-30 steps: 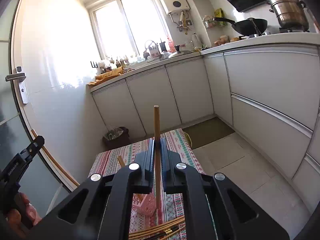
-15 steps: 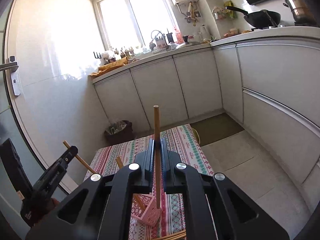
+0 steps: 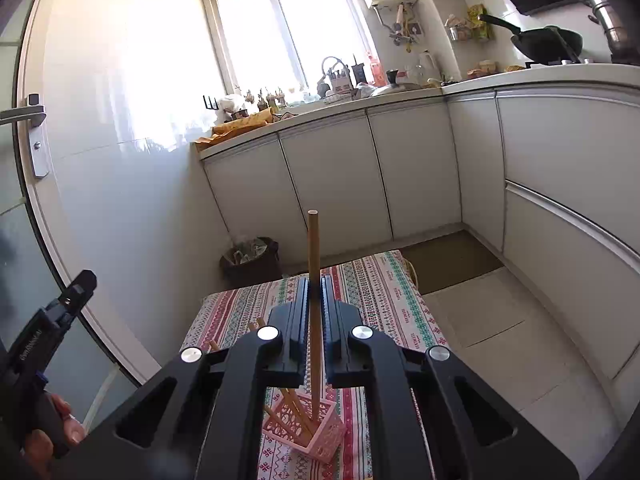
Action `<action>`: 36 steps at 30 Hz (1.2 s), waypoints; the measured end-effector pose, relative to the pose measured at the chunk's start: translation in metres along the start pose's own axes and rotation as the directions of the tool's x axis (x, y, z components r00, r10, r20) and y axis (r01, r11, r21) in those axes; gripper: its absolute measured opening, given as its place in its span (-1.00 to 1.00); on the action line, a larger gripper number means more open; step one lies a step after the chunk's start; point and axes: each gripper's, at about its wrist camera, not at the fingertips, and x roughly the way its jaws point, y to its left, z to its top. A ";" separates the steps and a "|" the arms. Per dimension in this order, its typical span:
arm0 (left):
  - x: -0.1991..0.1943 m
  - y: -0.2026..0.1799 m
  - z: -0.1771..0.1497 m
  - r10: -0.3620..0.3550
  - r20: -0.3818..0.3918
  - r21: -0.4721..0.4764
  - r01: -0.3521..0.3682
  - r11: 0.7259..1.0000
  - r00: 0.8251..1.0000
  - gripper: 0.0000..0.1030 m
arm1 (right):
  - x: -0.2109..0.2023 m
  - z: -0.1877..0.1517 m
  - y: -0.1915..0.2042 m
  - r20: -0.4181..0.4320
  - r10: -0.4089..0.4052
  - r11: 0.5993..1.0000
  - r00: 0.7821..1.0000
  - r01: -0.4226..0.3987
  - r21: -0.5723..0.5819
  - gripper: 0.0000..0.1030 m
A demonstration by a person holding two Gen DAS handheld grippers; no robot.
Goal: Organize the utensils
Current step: 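Carry both chopsticks over the pink basket and open both tools to drop them in, then withdraw both open tools from the basket toward the remaining chopsticks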
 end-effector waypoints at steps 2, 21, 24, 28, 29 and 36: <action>-0.004 0.006 0.004 0.010 0.012 -0.013 -0.010 1.000 1.000 -0.49 | 0.007 -0.003 0.003 -0.007 0.000 1.000 1.000 0.000 -0.004 -0.88; -0.011 0.010 -0.001 0.046 -0.039 -0.004 -0.047 0.999 0.998 -0.40 | -0.001 -0.010 0.014 -0.029 -0.022 0.999 0.999 0.021 -0.035 -0.65; -0.008 0.001 -0.004 0.040 -0.070 0.018 -0.039 0.999 0.997 -0.37 | -0.013 -0.011 0.017 -0.022 -0.017 0.999 1.000 0.016 -0.039 -0.65; -0.009 -0.009 -0.010 0.038 -0.094 0.057 -0.033 0.998 0.995 -0.24 | -0.028 -0.014 0.018 -0.010 -0.019 0.999 1.000 0.019 -0.040 -0.40; -0.010 -0.011 -0.011 0.040 -0.095 0.066 -0.034 0.997 0.995 -0.12 | -0.031 -0.015 0.017 -0.005 -0.024 0.999 1.000 0.024 -0.036 -0.32; -0.029 -0.013 -0.011 0.045 -0.062 0.086 -0.039 0.996 0.997 0.60 | -0.053 -0.022 0.000 0.027 -0.076 0.997 0.997 0.076 0.004 0.24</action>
